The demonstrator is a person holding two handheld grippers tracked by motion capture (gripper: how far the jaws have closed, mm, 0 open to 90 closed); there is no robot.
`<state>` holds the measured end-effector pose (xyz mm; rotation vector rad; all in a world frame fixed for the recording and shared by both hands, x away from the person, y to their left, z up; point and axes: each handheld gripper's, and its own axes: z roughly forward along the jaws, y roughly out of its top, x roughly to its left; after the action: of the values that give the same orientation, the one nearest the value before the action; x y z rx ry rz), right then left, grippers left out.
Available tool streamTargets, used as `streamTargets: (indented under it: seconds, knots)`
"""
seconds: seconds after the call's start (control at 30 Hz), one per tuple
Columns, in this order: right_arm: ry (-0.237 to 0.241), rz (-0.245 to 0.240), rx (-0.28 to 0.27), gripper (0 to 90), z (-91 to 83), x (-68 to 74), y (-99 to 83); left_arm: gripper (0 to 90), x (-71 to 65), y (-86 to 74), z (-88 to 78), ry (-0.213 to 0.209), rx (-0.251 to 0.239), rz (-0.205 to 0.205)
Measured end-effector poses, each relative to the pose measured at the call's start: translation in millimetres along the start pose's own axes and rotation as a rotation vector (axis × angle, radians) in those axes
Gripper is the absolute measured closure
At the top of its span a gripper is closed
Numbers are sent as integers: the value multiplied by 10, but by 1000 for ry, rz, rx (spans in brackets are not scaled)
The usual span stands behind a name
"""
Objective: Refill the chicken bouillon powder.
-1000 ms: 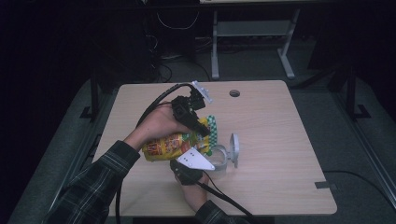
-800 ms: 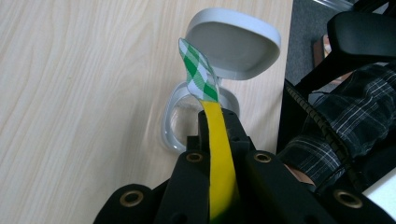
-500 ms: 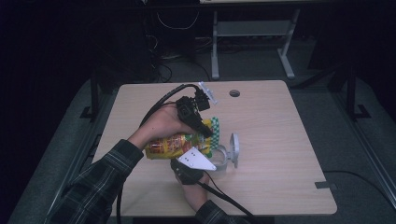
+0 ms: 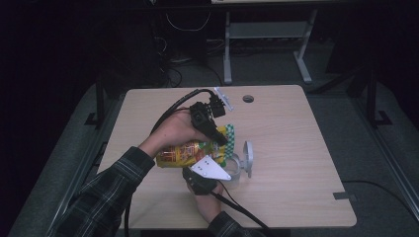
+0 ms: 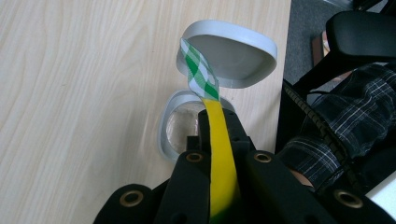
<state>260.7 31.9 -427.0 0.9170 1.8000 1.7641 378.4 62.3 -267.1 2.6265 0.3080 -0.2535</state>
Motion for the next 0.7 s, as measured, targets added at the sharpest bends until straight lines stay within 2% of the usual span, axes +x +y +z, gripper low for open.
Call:
streamTargets:
  seconds: [0.7]
  knots:
    - [5, -1, -5, 900, 10, -2, -2, 900, 9, 0, 7, 1, 6, 0]
